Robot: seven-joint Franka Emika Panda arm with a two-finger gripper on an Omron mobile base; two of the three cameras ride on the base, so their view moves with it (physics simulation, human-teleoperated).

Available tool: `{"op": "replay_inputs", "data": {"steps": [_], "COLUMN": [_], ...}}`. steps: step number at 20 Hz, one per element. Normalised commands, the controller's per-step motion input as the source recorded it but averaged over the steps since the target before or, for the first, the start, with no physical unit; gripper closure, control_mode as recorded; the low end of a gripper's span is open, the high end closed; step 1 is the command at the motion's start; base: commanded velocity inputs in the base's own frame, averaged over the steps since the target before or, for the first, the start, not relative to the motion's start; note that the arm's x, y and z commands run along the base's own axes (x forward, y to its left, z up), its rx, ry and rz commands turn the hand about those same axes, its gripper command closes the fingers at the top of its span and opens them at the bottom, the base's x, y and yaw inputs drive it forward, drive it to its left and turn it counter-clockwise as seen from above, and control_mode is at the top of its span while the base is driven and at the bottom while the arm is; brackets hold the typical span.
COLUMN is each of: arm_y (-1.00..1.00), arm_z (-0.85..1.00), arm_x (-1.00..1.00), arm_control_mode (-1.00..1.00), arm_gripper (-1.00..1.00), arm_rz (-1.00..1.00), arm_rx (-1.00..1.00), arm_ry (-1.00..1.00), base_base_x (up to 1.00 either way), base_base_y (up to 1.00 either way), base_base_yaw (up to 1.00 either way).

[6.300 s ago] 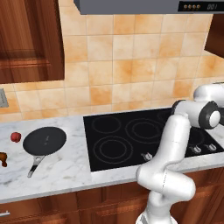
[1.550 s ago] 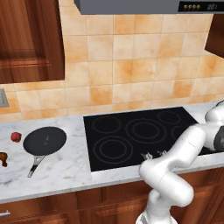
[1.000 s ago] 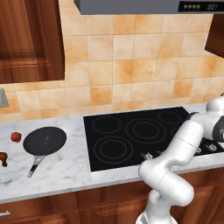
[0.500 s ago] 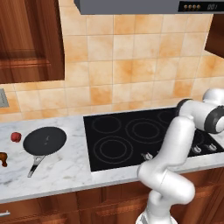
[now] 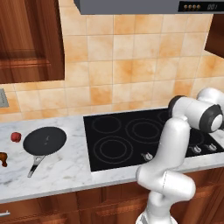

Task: Place both pans onto different burners. Then place the bell pepper and the chicken drumstick on different pans.

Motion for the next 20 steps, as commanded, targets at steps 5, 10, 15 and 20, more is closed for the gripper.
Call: {"op": "replay_inputs", "data": {"steps": [5,10,15,20], "arm_y": [0.00,0.00,0.02,0.42], "arm_z": [0.06,0.04,0.01,0.00], "arm_x": [0.24,0.34,0.47,0.12], "arm_control_mode": [-1.00,-1.00,-1.00,-1.00], "arm_gripper": [1.00,1.00,1.00,1.00], "arm_rz": [0.24,0.23,0.16,0.02], "arm_rx": [0.00,0.01,0.06,0.00], "arm_ry": [0.14,0.15,0.09,0.01], "base_base_x": [0.00,0.00,0.00,0.00], "base_base_y": [0.00,0.00,0.00,0.00], "base_base_yaw": [0.00,0.00,0.00,0.00]}}
